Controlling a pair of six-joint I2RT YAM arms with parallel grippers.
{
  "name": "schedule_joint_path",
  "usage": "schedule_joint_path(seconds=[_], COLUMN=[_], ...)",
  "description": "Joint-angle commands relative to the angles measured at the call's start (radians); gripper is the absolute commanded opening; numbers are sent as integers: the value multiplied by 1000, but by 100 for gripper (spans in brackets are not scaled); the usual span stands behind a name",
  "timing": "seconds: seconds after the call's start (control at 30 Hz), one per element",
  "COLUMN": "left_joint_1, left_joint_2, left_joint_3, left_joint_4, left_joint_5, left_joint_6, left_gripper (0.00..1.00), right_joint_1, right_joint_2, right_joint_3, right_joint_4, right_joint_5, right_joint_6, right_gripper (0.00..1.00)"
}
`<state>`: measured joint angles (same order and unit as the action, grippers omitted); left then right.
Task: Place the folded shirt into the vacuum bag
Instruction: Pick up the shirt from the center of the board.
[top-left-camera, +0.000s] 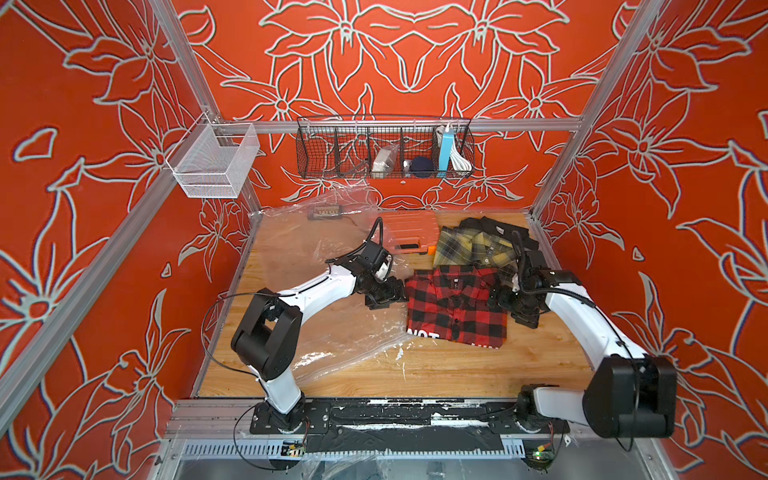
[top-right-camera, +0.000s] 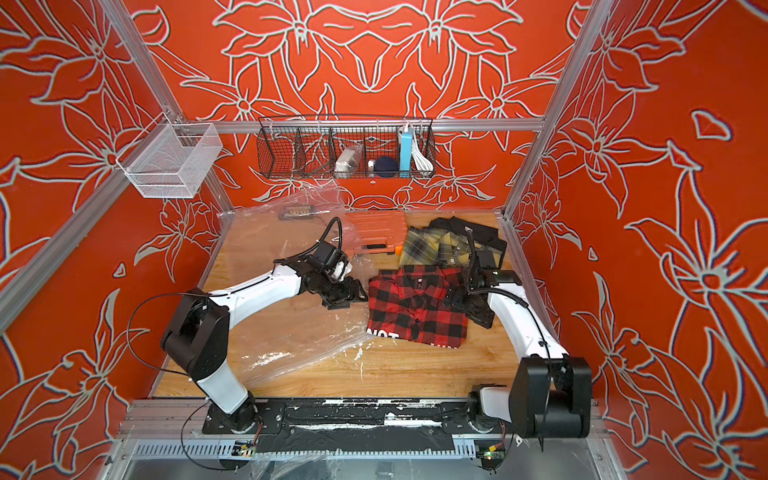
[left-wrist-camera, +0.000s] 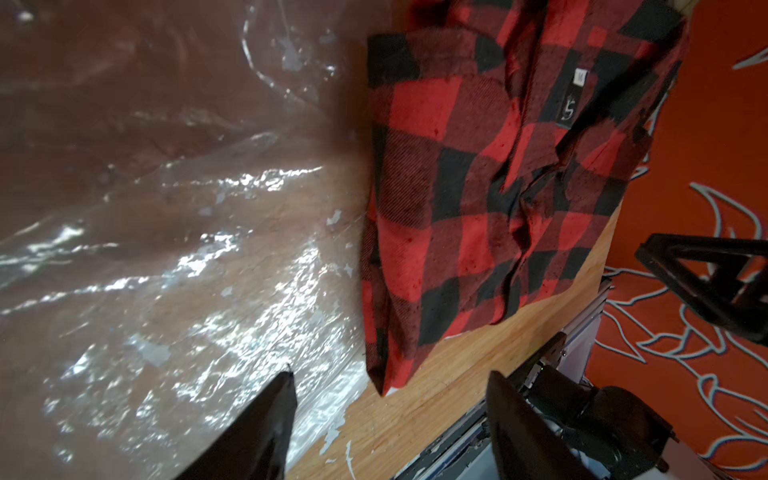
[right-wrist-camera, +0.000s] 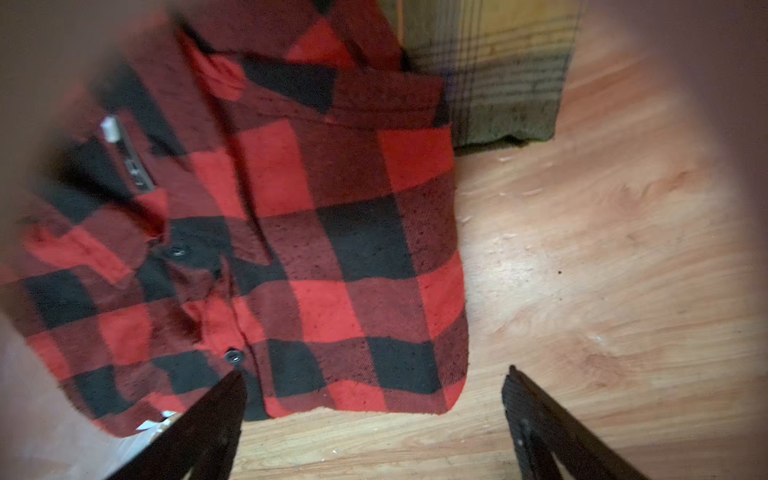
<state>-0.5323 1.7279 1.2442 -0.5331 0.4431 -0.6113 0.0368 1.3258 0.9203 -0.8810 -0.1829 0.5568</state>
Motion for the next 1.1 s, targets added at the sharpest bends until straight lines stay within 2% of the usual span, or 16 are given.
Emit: schedule_joint_path(seconds=[0.0, 0.1, 0.3, 0.57, 0.67, 0.77, 0.87, 0.97, 1.07], left_joint_1=[-57, -102, -129, -135, -135, -139, -147, -149, -147], left_joint_2=[4, 13, 102, 245, 283, 308, 303, 255, 155], left_joint_3=[103, 154, 147, 149, 119, 96, 88, 74, 58], left_joint_4=[-92, -102, 49, 149, 199, 235, 233, 214, 162], left_joint_5=[-118, -157, -6, 37, 56, 78, 82, 110, 76], left_joint_6=[68, 95, 28, -12, -51, -81, -76, -73, -36], left_gripper=[67, 63, 59, 53, 53, 53, 52, 52, 53], right_joint_1=[-14, -39, -45, -43, -43, -42, -39, -23, 8], right_joint_2=[29, 56, 160, 231, 253, 252, 187, 117, 78], right_joint_3=[-28, -38, -55, -105, -131, -137, -120, -54, 21], right_joint_4=[67, 107, 183, 280, 319, 335, 309, 192, 61], right_joint_5=[45, 29, -37, -83, -125, -165, -178, -111, -1], right_joint_6=[-34, -58, -77, -69, -71, -72, -73, -95, -127], right_gripper=[98, 97, 93, 85, 72, 46, 29, 17, 10])
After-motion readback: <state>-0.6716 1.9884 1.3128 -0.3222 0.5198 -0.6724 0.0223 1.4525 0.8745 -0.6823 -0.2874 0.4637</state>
